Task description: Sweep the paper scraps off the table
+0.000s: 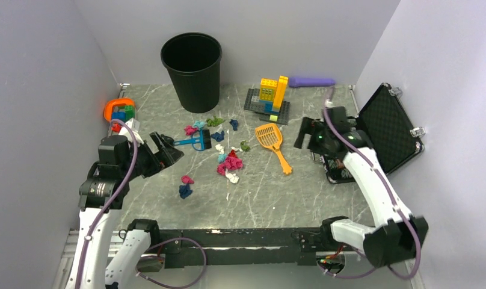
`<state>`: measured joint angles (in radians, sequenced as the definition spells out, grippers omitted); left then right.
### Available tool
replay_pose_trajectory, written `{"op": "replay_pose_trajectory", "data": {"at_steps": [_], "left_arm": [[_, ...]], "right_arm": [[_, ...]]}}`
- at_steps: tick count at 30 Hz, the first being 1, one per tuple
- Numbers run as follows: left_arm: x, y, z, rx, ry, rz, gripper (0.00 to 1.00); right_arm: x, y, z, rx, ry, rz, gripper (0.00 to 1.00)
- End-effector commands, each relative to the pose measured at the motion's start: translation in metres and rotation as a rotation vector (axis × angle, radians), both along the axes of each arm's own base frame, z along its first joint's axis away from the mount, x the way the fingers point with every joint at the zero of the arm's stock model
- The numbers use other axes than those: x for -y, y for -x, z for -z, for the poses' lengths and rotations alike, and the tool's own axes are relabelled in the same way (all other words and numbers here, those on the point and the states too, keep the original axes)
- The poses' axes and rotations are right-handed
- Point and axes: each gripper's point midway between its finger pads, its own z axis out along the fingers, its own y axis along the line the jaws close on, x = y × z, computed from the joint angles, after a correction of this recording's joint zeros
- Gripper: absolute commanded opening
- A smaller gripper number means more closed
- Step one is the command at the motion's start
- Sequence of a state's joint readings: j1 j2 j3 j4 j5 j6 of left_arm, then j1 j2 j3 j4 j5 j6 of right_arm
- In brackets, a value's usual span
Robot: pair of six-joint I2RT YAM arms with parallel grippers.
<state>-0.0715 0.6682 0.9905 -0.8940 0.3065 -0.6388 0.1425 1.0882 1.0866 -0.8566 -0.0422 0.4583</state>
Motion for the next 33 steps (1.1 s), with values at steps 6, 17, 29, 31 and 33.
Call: {"op": "replay_pose_trajectory", "data": {"at_steps": [6,17,29,31,33], "left_arm": [[0.011,-0.035,-0.005,0.013,0.041,0.013,0.98],[0.014,-0.042,0.002,-0.009,0.012,0.032,0.98],[0.009,-0.032,0.004,-0.007,-0.023,0.03,0.98],[0.007,-0.03,0.003,-0.004,-0.032,0.027,0.98],[0.006,-0.029,0.003,0.0,-0.037,0.025,0.98]], "right_arm": [[-0.031,-0.063,0.065,-0.007,0.229,-0.201,0.89],[-0.078,-0.085,0.135,-0.056,0.255,-0.429,0.83],[-0.08,-0.1,0.167,-0.123,0.346,-0.37,0.36],[-0.083,-0.099,0.159,-0.104,0.325,-0.359,0.27],[-0.085,-0.096,0.146,-0.086,0.307,-0.344,0.24]]}}
